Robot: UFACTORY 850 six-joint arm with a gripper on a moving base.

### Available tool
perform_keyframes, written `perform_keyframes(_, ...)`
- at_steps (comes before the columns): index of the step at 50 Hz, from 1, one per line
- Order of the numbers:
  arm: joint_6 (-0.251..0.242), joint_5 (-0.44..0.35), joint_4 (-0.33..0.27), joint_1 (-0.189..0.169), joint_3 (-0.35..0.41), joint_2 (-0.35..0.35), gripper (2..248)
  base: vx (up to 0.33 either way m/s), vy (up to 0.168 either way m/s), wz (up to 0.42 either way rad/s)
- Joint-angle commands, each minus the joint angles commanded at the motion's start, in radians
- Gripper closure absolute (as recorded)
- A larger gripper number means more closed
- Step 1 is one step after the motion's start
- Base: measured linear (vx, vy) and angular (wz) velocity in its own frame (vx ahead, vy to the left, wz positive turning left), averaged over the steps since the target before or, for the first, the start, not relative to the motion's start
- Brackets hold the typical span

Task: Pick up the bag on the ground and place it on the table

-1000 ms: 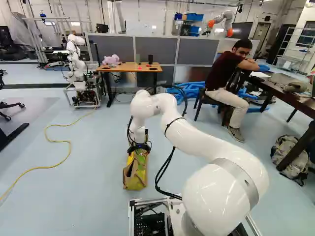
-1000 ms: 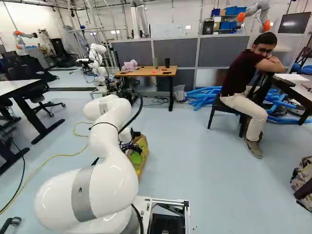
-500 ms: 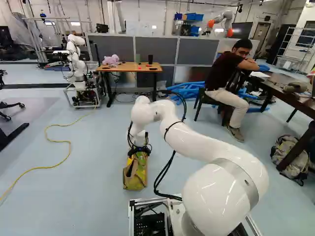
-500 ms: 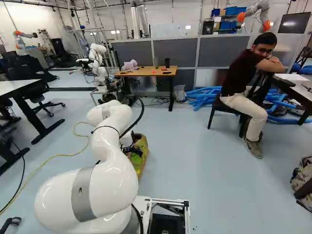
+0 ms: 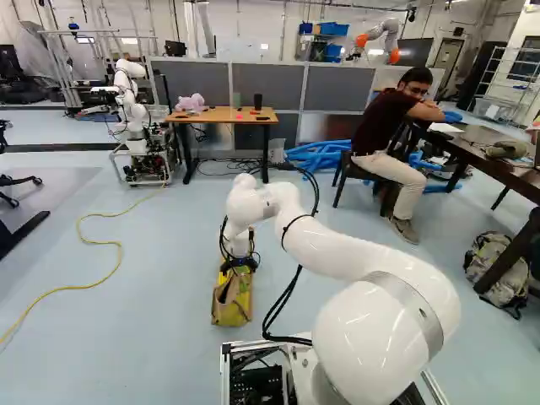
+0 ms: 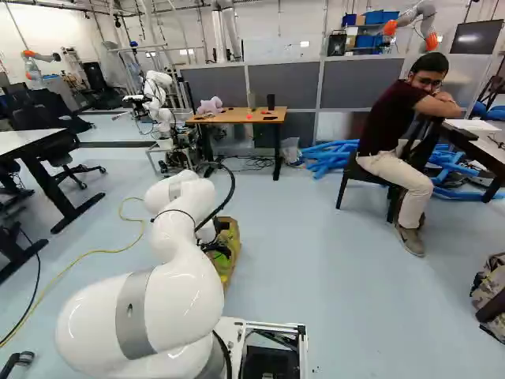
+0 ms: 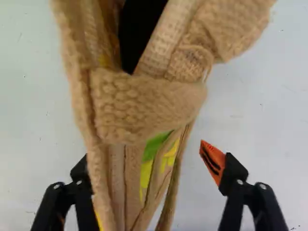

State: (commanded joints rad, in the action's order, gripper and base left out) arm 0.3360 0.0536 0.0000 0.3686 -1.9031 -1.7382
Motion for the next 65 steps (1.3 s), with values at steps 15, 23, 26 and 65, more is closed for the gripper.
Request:
perform_keyframes(15, 0.0, 0.0, 0.0, 0.0, -0.002, -0.002, 108, 0.0, 0.0, 0.0)
perform_keyframes(23, 0.0, 0.0, 0.0, 0.0, -0.002, -0.002, 183, 0.0, 0.0, 0.0)
perform_keyframes(26, 0.0, 0.0, 0.0, 0.0, -0.002, -0.002, 183, 0.0, 0.0, 0.0)
perform_keyframes(65, 0.0, 0.0, 0.0, 0.0, 0.142, 0.137, 228, 0.0, 0.0, 0.0)
